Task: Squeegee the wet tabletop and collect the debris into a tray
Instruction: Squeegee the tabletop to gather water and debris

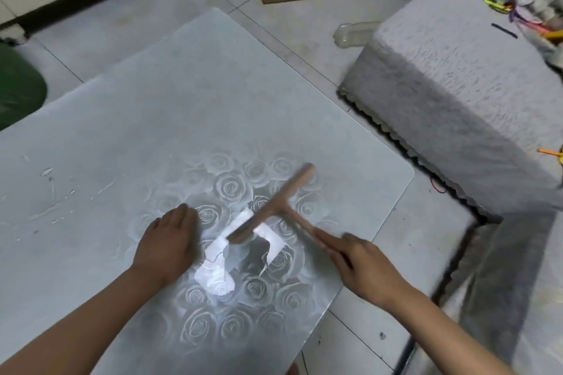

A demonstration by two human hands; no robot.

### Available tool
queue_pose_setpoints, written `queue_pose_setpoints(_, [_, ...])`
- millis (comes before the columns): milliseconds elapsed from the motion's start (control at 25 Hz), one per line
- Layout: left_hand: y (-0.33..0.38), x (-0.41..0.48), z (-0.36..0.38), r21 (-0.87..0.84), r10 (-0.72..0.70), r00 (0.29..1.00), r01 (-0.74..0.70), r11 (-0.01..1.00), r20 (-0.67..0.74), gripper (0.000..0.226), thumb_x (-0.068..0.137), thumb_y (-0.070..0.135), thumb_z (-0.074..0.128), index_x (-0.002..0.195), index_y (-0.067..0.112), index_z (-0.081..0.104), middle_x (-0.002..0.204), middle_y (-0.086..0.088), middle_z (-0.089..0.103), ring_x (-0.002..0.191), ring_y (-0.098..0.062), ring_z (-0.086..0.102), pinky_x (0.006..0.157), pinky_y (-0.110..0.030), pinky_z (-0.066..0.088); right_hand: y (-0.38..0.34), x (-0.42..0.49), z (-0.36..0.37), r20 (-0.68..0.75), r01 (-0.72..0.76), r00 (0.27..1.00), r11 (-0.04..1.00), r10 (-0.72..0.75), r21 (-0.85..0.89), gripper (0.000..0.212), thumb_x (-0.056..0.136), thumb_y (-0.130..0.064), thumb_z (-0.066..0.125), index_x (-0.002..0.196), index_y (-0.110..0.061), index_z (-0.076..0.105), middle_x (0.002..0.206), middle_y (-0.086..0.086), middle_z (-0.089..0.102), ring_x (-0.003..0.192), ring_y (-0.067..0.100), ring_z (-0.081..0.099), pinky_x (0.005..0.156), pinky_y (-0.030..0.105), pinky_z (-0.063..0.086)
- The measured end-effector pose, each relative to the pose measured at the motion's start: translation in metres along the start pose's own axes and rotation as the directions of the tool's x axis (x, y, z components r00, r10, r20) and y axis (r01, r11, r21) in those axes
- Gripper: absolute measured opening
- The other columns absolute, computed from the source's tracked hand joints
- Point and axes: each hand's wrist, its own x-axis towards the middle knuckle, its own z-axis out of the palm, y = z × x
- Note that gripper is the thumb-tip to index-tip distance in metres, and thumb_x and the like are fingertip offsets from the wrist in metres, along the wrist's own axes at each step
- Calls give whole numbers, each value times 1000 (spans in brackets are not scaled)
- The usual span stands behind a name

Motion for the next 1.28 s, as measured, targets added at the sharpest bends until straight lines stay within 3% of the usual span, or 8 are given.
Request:
queue_pose_setpoints(160, [-30, -5, -3, 44, -64, 998, 64, 997, 4, 64, 94, 27, 42, 150, 9, 18, 159, -12, 6, 145, -23, 19, 114, -33, 20, -21, 74, -13, 125, 202, 975, 969, -185, -143, 47, 99, -42, 29, 129, -74, 12, 91, -5, 54, 88, 18, 57, 75, 35, 47])
queue_pose_setpoints(280, [-63, -3, -5, 85, -137, 990, 134, 987, 32, 73, 94, 33, 42, 151, 10, 4, 159, -14, -6, 148, -25, 5, 118, -37, 12, 18, 52, -54, 191, 115, 980, 950, -60, -291, 46, 97, -45, 31, 124, -77, 14, 86, -22, 46, 86, 4, 53, 72, 24, 42])
queue_pose_setpoints(400, [-90, -4, -3, 106, -204, 978, 199, 974, 38, 69, 93, 36, 44, 148, 9, 13, 157, -16, 0, 146, -28, 10, 116, -39, 17, 17, 47, -64, 225, 20, 973, 959, 46, -281, 49, 99, -36, 37, 133, -66, 20, 91, -23, 49, 87, 3, 54, 75, 20, 42])
queue_pose_setpoints(520, [-103, -8, -2, 79, -243, 970, 242, 967, 10, 63, 90, 33, 46, 144, 7, 25, 155, -17, 11, 142, -29, 19, 112, -38, 23, -56, 117, -26, 258, 172, 959, 962, -115, -213, 51, 100, -34, 35, 128, -69, 12, 99, -4, 57, 92, 16, 57, 77, 31, 45])
queue_pose_setpoints(640, [-116, -15, -1, 89, -290, 956, 285, 954, 47, 66, 95, 36, 38, 149, 7, 11, 158, -16, -2, 147, -28, 6, 117, -39, 14, -119, 189, 0, 198, 284, 952, 912, -232, -297, 45, 100, -37, 32, 140, -54, 27, 100, -1, 56, 97, 24, 57, 74, 34, 43])
queue_pose_setpoints(840, [-158, -38, 1, 52, -332, 942, 329, 943, 57, 68, 96, 38, 34, 151, 8, 7, 159, -13, -3, 147, -26, 3, 118, -39, 12, -96, 162, -51, 299, 151, 954, 918, -37, -368, 49, 99, -36, 39, 116, -79, 21, 78, -31, 42, 100, 12, 57, 70, 21, 35])
queue_pose_setpoints(1080, [-176, -60, 9, -13, -401, 915, 402, 915, 40, 63, 94, 37, 35, 149, 11, 14, 157, -12, 7, 144, -27, 15, 114, -36, 22, -215, 206, 39, 353, 328, 909, 902, -221, -280, 48, 99, -32, 35, 139, -57, 28, 102, 3, 57, 100, 26, 57, 78, 35, 45])
queue_pose_setpoints(1280, [-214, -94, 10, -33, -499, 863, 503, 864, 83, 62, 95, 28, 36, 148, 6, 13, 156, -16, 6, 144, -30, 14, 115, -39, 20, -241, 166, 56, 209, 254, 956, 936, -205, -245, 51, 97, -39, 34, 128, -70, 8, 88, -6, 54, 90, 21, 60, 72, 35, 48])
